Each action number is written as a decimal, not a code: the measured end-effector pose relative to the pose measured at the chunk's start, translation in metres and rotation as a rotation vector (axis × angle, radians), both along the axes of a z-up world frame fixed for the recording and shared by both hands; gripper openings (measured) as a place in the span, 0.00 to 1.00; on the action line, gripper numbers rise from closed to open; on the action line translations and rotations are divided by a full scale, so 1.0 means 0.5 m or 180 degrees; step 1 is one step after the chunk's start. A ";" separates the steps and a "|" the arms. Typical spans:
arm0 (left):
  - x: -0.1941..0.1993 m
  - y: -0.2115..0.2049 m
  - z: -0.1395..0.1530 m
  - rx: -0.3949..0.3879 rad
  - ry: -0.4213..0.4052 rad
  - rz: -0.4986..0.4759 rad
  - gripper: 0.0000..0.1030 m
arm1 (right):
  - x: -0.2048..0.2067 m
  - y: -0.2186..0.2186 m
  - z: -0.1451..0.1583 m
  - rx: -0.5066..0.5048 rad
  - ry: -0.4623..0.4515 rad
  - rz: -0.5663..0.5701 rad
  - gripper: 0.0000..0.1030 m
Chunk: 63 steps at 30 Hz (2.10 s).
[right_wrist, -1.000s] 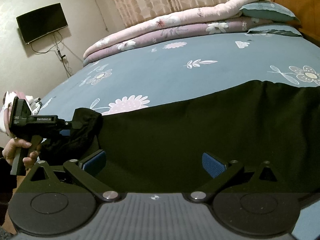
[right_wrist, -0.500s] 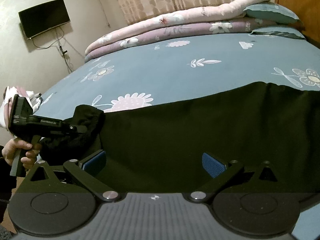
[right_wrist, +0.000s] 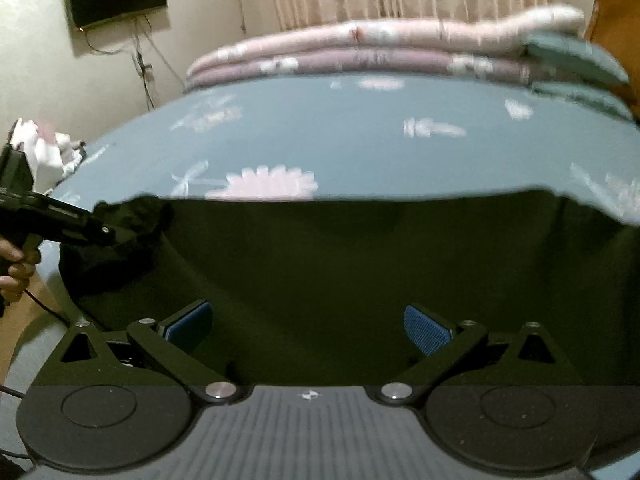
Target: Fold clothes
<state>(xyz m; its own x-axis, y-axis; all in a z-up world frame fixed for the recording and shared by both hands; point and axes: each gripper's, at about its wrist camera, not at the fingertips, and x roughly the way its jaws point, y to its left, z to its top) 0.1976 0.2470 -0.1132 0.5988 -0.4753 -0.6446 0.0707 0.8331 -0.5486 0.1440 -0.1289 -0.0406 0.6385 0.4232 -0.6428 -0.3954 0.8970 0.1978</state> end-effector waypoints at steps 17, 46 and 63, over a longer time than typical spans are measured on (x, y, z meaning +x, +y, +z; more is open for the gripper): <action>-0.064 -0.007 0.105 0.0451 -0.0345 0.0127 0.36 | -0.003 0.012 -0.044 -0.0361 0.0007 0.0123 1.00; 0.067 -0.197 0.024 0.0525 -0.0457 -0.0374 0.68 | 0.342 0.207 0.017 -0.1098 -0.0102 0.2139 0.16; 0.063 -0.203 0.025 0.0542 -0.0519 -0.0432 0.73 | 0.288 0.230 0.008 -0.1634 -0.0397 0.2446 0.03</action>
<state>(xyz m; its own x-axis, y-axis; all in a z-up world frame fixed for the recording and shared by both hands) 0.2289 0.1452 -0.1008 0.6394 -0.4513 -0.6225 0.2639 0.8892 -0.3737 0.2882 -0.0140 -0.0365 0.3780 0.4412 -0.8139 -0.9085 0.3460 -0.2344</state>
